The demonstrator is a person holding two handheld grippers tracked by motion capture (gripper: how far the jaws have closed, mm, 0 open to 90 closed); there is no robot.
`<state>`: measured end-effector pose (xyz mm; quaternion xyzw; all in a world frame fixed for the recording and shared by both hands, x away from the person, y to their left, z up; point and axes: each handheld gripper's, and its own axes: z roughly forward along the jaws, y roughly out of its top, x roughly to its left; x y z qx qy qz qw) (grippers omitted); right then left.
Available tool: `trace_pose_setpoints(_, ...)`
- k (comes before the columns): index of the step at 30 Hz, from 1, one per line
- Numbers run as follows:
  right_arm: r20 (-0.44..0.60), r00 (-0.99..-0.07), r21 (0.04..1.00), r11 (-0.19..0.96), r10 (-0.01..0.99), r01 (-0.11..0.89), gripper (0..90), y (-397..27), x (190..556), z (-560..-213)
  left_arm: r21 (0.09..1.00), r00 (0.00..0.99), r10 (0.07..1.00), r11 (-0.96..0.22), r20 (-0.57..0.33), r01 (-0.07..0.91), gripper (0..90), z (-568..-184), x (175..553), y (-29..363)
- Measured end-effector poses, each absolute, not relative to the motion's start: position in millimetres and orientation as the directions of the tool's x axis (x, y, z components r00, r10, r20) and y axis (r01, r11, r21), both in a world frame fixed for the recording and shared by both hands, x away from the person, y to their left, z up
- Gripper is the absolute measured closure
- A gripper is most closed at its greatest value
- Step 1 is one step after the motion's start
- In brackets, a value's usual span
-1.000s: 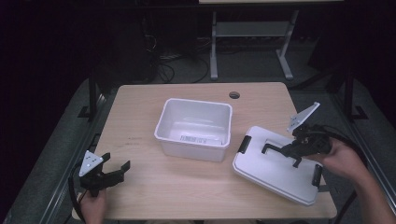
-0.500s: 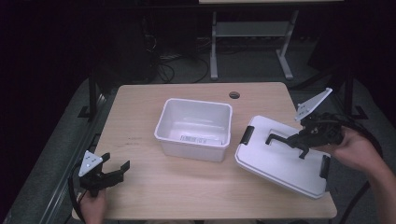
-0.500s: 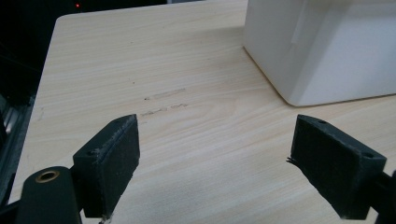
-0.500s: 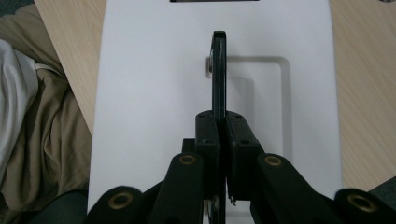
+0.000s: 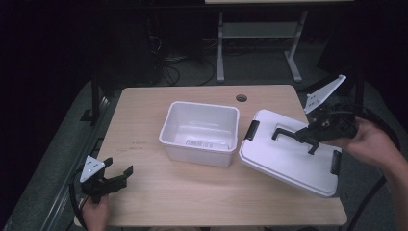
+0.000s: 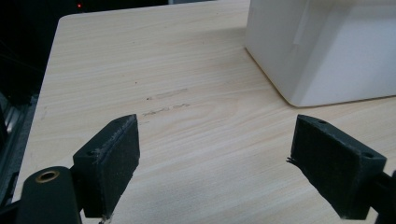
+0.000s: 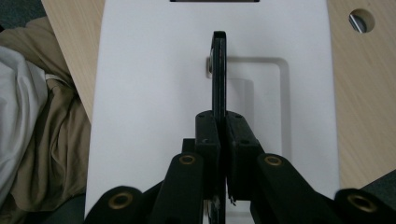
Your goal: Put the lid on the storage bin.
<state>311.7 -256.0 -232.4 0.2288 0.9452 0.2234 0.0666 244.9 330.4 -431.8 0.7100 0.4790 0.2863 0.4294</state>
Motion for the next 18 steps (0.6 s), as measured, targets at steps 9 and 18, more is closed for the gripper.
trace_pose_setpoints(9, -0.043, -0.903, 0.46, 0.811, 0.427, 0.362, 84.9, -236, 317, -211, 0.885, 0.377, 0.926, -0.171, -0.005, 0.433, 14.9, -432, 245, 331)
trace_pose_setpoints(18, -0.05, -0.914, 0.463, 0.82, 0.403, 0.336, 84.9, -216, 325, -198, 0.886, 0.372, 0.928, -0.165, -0.009, 0.433, 14.9, -432, 244, 333)
